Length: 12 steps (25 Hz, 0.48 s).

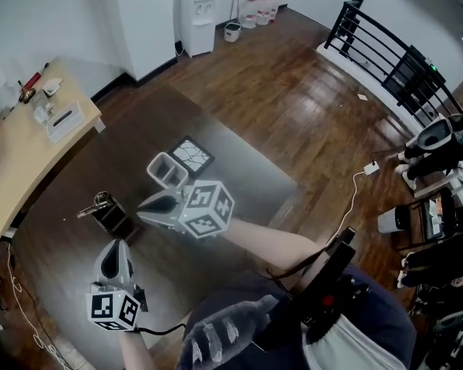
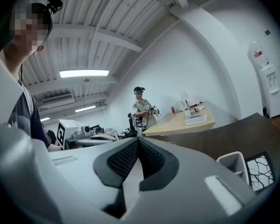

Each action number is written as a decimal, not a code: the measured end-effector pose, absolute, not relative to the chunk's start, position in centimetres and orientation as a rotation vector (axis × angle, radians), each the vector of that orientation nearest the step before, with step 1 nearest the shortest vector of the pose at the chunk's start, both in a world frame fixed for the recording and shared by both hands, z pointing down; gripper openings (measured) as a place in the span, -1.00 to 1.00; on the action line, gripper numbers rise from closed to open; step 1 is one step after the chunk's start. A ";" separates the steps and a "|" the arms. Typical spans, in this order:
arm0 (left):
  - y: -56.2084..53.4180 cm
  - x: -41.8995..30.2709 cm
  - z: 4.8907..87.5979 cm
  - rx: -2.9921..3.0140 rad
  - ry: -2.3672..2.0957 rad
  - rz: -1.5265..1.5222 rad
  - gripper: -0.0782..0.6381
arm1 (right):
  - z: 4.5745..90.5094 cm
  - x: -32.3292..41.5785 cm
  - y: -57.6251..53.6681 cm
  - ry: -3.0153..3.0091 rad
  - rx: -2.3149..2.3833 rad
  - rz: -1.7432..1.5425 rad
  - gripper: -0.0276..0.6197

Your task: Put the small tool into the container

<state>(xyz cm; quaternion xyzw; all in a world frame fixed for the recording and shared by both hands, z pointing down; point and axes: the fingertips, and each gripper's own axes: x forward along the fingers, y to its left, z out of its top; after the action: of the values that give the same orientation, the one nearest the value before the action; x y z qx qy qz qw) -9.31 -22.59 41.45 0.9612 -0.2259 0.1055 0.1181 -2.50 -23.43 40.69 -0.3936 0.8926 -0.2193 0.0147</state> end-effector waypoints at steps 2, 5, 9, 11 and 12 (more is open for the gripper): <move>-21.8 -8.0 41.0 2.825 -0.665 0.312 -0.78 | 39.8 -1.4 -22.3 2.736 -1.181 -0.689 -0.91; -19.9 -5.4 40.5 2.841 -0.652 0.342 -0.78 | 39.1 1.0 -20.4 2.692 -1.150 -0.709 -0.91; -16.6 -1.6 40.0 2.869 -0.628 0.396 -0.78 | 38.8 4.9 -17.1 2.645 -1.153 -0.734 -0.91; -15.2 0.4 39.8 2.878 -0.608 0.406 -0.78 | 38.6 7.1 -15.6 2.622 -1.167 -0.728 -0.91; -14.4 1.4 39.8 2.883 -0.596 0.412 -0.78 | 38.5 8.1 -14.8 2.611 -1.173 -0.723 -0.91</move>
<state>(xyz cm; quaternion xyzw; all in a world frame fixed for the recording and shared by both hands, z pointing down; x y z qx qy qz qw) 1.38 -14.44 39.82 0.9664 -0.1999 0.1380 0.0844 8.08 -14.83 38.54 -0.3956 0.8804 -0.2439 0.0944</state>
